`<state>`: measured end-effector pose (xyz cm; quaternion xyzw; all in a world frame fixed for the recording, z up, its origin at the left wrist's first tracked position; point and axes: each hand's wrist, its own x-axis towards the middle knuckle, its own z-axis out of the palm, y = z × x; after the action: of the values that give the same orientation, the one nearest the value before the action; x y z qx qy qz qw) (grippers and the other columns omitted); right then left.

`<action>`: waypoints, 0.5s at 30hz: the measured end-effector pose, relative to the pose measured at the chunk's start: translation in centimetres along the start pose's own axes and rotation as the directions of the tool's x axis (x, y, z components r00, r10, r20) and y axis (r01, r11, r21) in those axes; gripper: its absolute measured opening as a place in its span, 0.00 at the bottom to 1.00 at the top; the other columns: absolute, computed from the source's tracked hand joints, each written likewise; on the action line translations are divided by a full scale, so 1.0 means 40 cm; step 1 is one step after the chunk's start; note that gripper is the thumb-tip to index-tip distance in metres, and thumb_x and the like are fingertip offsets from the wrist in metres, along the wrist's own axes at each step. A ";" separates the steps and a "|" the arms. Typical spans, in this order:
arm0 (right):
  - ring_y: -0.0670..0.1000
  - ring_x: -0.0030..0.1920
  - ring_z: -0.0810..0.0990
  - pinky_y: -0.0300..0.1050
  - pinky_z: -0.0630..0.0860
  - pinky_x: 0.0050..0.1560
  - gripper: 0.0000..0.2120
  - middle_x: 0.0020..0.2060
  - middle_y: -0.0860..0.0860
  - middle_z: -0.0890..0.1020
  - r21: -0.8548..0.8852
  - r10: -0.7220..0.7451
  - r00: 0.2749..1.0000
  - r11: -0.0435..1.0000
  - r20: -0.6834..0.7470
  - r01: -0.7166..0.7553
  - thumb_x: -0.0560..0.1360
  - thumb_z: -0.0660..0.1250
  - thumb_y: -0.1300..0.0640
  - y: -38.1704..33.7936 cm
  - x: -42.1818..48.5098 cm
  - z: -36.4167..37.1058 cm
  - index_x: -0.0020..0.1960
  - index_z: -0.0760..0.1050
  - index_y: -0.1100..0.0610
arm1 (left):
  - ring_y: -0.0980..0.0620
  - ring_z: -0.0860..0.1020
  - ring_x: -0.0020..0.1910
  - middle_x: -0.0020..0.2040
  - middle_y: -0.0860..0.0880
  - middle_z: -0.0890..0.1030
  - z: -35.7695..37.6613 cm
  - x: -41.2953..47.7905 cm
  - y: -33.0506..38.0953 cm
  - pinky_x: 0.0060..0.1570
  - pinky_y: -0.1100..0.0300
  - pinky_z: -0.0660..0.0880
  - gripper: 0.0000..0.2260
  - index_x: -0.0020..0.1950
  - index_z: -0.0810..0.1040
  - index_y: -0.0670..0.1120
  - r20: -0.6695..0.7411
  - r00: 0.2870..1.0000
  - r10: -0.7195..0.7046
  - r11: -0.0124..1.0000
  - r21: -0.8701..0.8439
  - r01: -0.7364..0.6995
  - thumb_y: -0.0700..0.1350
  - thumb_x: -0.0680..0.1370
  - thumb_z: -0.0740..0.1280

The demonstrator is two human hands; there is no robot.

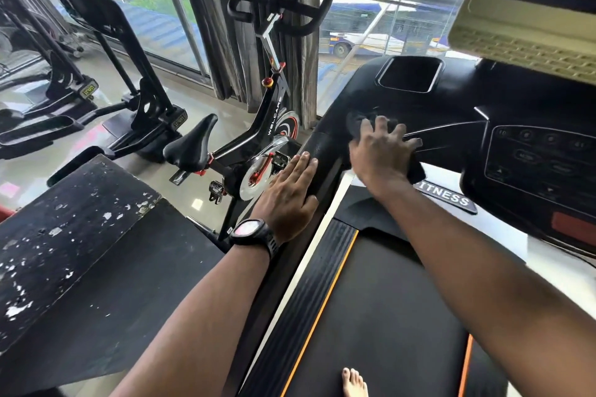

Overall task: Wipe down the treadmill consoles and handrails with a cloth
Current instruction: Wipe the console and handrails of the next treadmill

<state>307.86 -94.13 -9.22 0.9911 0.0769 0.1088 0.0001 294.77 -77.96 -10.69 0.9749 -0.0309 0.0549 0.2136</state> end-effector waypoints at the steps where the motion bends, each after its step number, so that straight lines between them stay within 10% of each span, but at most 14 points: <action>1: 0.68 0.63 0.72 0.69 0.69 0.60 0.24 0.68 0.57 0.74 -0.058 -0.025 1.000 0.998 -0.015 0.025 0.79 0.62 0.41 0.038 0.008 0.008 0.67 0.75 0.56 | 0.56 0.46 0.81 0.82 0.49 0.51 0.002 0.000 0.000 0.74 0.66 0.36 0.31 0.82 0.55 0.47 0.005 1.000 -0.002 1.000 -0.005 0.002 0.48 0.79 0.59; 15: 0.63 0.54 0.76 0.56 0.70 0.54 0.27 0.53 0.55 0.81 -0.215 -0.099 0.991 0.970 0.086 0.115 0.78 0.56 0.37 0.056 0.087 -0.005 0.54 0.83 0.57 | 0.55 0.47 0.81 0.82 0.48 0.53 0.009 0.005 -0.007 0.77 0.63 0.40 0.32 0.82 0.56 0.47 0.004 1.000 0.007 1.000 0.017 -0.008 0.51 0.77 0.55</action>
<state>311.50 -95.80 -8.23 0.9828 0.1178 0.0796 0.1183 295.01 -77.86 -11.13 0.9766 -0.0345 0.0539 0.2052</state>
